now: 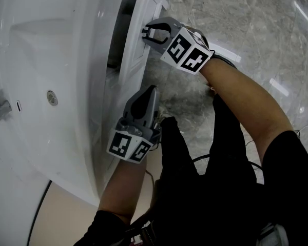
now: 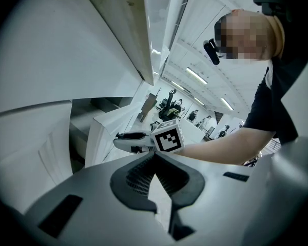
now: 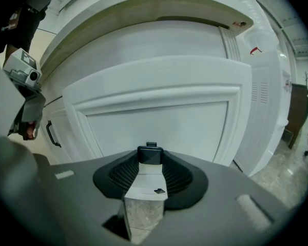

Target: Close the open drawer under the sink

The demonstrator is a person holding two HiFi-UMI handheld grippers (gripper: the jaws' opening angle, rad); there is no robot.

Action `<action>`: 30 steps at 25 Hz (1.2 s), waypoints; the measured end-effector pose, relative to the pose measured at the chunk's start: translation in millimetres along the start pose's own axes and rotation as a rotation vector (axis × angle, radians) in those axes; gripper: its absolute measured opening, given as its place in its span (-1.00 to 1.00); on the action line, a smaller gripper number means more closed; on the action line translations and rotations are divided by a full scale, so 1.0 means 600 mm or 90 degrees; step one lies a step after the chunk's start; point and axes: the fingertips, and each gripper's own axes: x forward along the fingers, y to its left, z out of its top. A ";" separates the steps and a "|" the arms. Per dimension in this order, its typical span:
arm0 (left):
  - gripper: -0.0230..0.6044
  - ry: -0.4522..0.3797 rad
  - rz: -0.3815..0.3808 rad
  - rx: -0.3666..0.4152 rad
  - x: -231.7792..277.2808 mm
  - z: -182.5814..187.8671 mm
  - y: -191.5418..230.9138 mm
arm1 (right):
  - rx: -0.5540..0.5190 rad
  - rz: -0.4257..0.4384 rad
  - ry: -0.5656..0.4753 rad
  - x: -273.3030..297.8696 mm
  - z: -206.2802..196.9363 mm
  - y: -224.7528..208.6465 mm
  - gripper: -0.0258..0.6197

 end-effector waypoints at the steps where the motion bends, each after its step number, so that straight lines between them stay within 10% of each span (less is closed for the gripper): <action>1: -0.93 0.000 0.000 0.001 -0.003 0.000 0.000 | -0.001 0.001 0.000 -0.002 -0.001 0.000 -0.50; 30: -0.93 0.004 0.039 0.081 -0.071 -0.015 0.004 | 0.005 -0.007 0.015 -0.090 -0.056 0.008 -0.49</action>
